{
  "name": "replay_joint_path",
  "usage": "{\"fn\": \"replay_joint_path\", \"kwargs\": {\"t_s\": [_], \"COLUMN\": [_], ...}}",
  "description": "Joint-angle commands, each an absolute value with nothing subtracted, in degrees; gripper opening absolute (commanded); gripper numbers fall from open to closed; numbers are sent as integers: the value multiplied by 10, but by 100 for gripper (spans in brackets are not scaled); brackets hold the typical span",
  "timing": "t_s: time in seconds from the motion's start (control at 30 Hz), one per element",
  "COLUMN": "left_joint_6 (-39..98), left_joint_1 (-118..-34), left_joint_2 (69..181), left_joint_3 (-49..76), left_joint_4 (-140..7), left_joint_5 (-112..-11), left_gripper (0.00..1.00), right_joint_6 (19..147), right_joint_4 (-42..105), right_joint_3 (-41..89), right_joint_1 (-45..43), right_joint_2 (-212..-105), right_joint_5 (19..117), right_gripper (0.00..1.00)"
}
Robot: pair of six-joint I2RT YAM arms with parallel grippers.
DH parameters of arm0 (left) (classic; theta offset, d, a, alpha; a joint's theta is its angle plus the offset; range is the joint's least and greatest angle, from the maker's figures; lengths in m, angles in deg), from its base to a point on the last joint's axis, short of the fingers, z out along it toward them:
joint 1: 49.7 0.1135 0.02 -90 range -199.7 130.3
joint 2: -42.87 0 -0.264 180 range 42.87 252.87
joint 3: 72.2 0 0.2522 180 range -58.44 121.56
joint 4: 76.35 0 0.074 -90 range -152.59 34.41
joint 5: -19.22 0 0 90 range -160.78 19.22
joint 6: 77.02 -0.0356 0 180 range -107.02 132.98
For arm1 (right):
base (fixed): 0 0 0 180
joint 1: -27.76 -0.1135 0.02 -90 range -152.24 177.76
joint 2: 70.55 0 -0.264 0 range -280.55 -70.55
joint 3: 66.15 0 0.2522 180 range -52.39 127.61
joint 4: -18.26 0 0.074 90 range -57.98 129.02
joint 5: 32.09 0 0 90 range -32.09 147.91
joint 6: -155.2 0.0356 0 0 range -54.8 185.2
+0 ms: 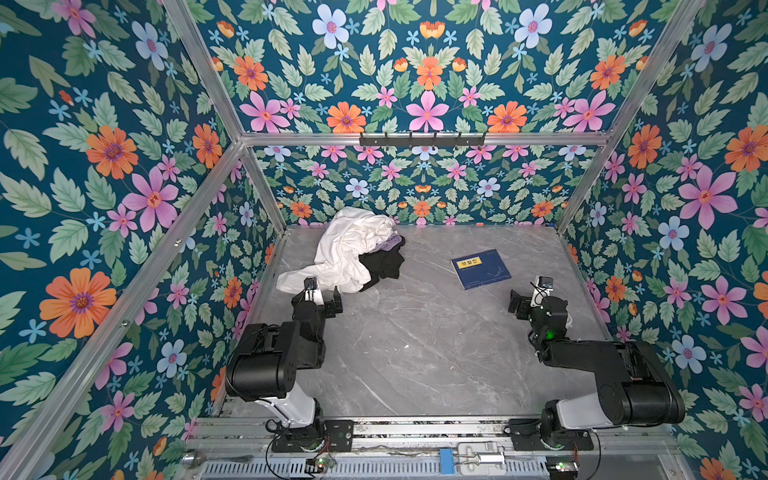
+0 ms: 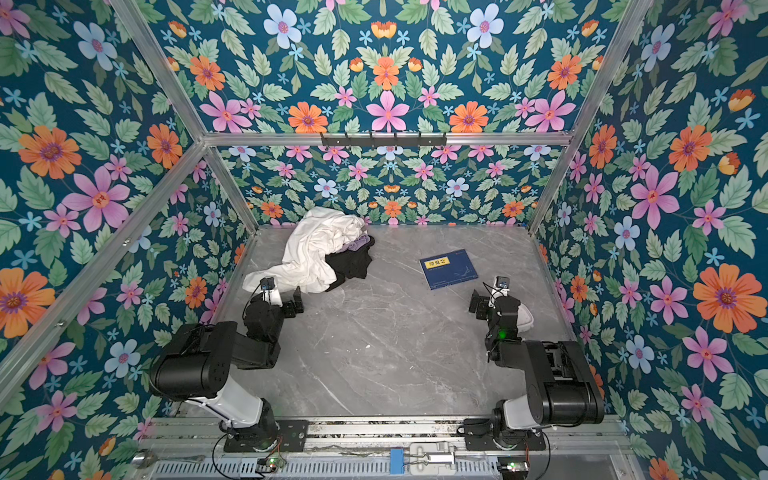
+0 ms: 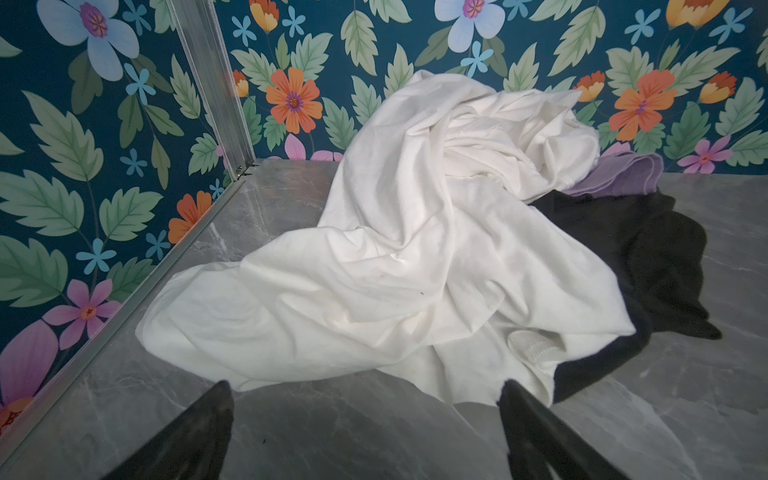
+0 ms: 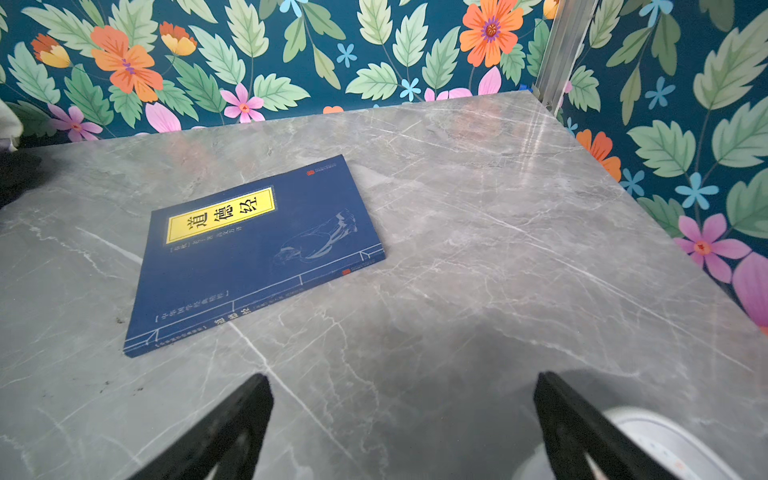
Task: Pick out a specific cloth from the pile
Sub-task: 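Raise both grippers from rest toward the cloth pile, then move left gripper over white cloth while right gripper reaches toward black cloth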
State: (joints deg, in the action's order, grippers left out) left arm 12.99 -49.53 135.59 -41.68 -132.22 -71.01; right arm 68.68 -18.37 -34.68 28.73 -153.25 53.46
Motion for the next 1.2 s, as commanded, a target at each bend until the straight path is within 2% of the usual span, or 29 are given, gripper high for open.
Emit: {"fn": "replay_joint_path", "kwargs": {"t_s": [0.0,0.17,0.47,0.63,0.83,1.17], "left_joint_6": [125,113,117,115,177,208], "left_joint_1": [-500,-523,-541,-565,-581,-628], "left_joint_2": [1353,1327,1246,1203,1191,1266], "left_joint_3": [-420,-431,-404,-362,-272,-122], "left_joint_4": [-1341,-1343,-1220,-1125,-937,-739], "left_joint_5": [-723,-769,-829,-889,-915,-905], "left_gripper": [100,100,100,100,100,100], "right_joint_6": [692,693,707,738,792,850], "right_joint_4": [-184,-171,-3,116,205,247], "right_joint_3": [-345,-343,-283,-233,-179,-102], "right_joint_1": [288,285,264,258,258,217], "right_joint_2": [-1529,-1518,-1461,-1427,-1404,-1493], "right_joint_5": [538,520,447,441,512,586], "right_gripper": [99,99,99,99,99,99]}}
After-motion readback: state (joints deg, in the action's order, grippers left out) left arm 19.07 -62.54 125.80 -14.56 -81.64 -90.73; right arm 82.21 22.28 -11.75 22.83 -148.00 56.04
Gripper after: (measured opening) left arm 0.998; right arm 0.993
